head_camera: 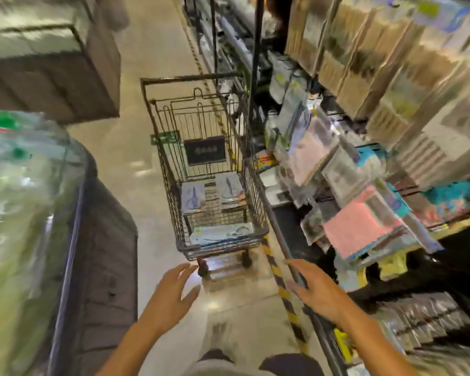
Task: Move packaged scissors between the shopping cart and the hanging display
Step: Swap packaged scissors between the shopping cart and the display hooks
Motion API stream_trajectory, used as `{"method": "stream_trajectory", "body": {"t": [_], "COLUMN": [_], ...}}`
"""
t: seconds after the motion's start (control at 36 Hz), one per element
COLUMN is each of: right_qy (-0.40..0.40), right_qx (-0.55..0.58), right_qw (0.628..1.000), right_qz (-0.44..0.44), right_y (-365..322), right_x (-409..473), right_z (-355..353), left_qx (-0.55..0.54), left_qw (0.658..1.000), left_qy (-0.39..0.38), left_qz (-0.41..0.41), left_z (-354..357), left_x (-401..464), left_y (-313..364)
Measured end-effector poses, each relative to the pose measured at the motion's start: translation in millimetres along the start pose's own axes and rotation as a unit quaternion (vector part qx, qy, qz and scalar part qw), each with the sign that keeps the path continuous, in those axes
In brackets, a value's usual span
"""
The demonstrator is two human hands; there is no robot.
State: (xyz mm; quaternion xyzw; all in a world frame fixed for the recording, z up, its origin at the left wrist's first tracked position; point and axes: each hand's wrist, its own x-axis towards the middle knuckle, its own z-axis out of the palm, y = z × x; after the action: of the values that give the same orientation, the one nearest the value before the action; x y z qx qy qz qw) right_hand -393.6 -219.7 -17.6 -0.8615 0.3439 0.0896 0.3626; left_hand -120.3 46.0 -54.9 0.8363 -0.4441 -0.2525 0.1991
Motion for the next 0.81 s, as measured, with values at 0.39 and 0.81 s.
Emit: {"method": "stream_trajectory", "body": {"t": [0.39, 0.81], "right_qy": [-0.101, -0.178], "right_qx": [-0.025, 0.022], "right_qw": [0.992, 0.983], "right_qz": [-0.064, -0.028], "right_y": [-19, -33], "right_x": [155, 274], "right_z": [-24, -40], "left_qx": [-0.013, -0.036], "left_qw": [0.995, 0.986], "left_qy": [0.003, -0.019], "left_qz": [-0.103, -0.161], "left_z": [-24, -17], "left_x": [83, 166], "left_y": [0, 19]}}
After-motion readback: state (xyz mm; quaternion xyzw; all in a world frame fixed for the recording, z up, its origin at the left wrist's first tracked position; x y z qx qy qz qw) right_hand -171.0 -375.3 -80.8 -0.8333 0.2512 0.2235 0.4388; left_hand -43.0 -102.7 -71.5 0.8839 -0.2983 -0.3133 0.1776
